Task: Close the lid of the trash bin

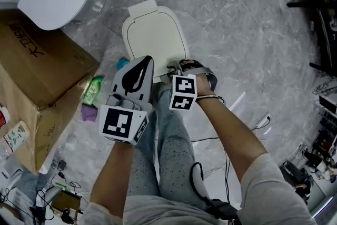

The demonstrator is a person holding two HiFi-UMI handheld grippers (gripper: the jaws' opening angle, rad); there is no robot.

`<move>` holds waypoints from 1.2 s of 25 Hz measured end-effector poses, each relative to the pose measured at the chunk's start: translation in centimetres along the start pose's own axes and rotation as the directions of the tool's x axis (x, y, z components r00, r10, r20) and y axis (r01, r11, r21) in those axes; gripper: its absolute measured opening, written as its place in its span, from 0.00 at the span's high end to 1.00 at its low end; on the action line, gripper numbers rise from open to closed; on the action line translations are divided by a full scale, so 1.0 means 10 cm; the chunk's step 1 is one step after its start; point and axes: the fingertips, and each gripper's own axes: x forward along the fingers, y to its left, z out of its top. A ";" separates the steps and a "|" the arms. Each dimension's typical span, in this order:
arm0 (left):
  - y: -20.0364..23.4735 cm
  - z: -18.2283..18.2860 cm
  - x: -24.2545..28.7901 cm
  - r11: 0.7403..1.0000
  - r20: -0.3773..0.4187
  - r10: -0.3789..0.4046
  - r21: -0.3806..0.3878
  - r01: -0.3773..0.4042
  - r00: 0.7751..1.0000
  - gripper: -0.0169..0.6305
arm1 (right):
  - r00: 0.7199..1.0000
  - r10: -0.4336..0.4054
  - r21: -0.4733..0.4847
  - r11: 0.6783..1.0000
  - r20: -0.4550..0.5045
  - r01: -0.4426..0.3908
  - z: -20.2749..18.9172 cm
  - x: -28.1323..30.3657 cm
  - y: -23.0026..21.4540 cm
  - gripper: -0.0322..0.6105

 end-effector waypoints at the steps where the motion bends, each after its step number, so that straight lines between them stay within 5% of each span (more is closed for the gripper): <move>1: -0.01 -0.01 0.01 1.000 0.000 -0.001 -0.001 0.001 1.000 0.95 | 1.000 0.002 0.023 1.000 0.002 -0.003 0.00 0.00 -0.01 0.77; 16: -0.09 -0.06 0.05 1.000 -0.012 -0.002 -0.008 0.002 1.000 0.95 | 0.998 -0.066 0.316 0.947 0.007 0.061 0.01 -0.01 -0.14 0.87; 23: -0.12 -0.05 0.03 1.000 -0.013 -0.006 -0.007 0.006 1.000 0.95 | 0.992 -0.100 0.553 0.832 0.083 0.038 0.05 -0.11 -0.25 0.88; 30: -0.11 0.03 -0.04 1.000 -0.013 -0.008 0.008 0.008 1.000 0.95 | 0.970 -0.200 0.612 0.788 0.140 0.074 0.23 -0.40 -0.45 0.90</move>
